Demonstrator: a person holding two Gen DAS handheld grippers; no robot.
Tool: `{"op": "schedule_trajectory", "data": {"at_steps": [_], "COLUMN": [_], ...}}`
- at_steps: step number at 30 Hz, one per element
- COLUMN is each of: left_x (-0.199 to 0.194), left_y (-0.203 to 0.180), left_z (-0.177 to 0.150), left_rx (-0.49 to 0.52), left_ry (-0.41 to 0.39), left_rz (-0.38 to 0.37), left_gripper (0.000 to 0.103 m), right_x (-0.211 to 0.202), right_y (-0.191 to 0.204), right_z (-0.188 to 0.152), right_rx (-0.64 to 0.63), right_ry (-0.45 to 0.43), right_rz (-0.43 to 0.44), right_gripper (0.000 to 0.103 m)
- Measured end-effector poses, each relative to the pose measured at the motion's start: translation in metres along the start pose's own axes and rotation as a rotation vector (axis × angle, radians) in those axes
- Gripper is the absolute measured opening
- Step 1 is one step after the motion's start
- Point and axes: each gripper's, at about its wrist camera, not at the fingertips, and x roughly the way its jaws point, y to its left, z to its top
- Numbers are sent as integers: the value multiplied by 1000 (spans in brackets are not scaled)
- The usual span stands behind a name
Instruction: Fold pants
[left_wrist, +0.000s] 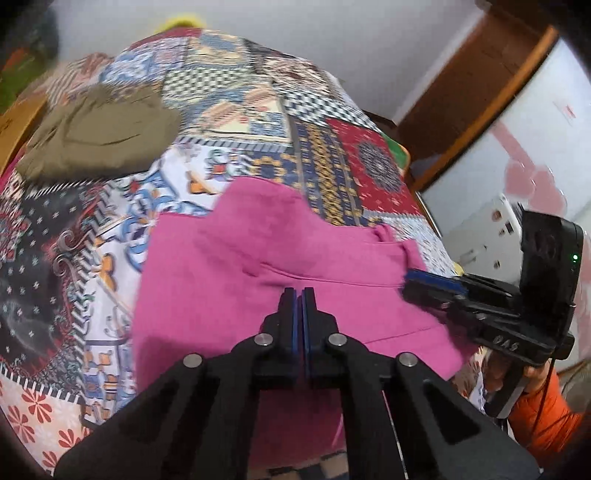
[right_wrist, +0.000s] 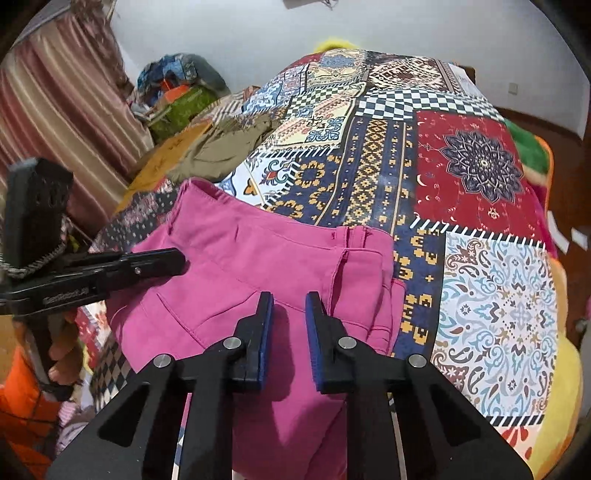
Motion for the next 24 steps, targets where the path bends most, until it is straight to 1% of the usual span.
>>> {"op": "schedule_trajectory", "data": {"at_steps": [2,4,7,9,11,14,15,17,18,21,22,23,24], "left_x": [-3,-6,-11,-14,-22,-35,-37,-39,-39,-33,-31,-31,-29], "left_y": [9,15,21,24,24,16,13,7,4,-5,-6,-6,-6], "left_z": [-2,-4,-5,-5,-3,0,1,4,5,5,5,3,2], "left_rx": [-23,-41,-60,-83,-91,-54,-45,-24,-10,37,46,50,52], "left_ry": [-6,-8,-14,-10,-22,-59,-65,-72,-75,-77,-75,-73,-68], "left_rz": [11,24,55,41,21,57,58,63,79,140,148,150,151], "left_gripper": [4,4,4,4,4,8,9,15,16,22,25,30,32], "right_x": [-5,-16,-35,-43,-45,-38,-33,-24,-17,-8,-6,-5,-3], "right_y": [-3,-6,-10,-16,-22,-29,-29,-30,-31,-31,-30,-26,-23], "right_z": [2,4,3,1,1,4,6,10,13,18,19,20,20], "right_rx": [19,44,52,66,83,98,99,96,98,103,96,80,61], "right_ry": [-6,-18,-58,-66,-63,-49,-45,-37,-34,-42,-39,-38,-29], "right_rz": [1,17,-26,-44,-50,-50,-45,-51,-56,-30,-19,-14,-11], "right_gripper": [13,16,22,32,37,38,38,38,38,38,38,33,26]}}
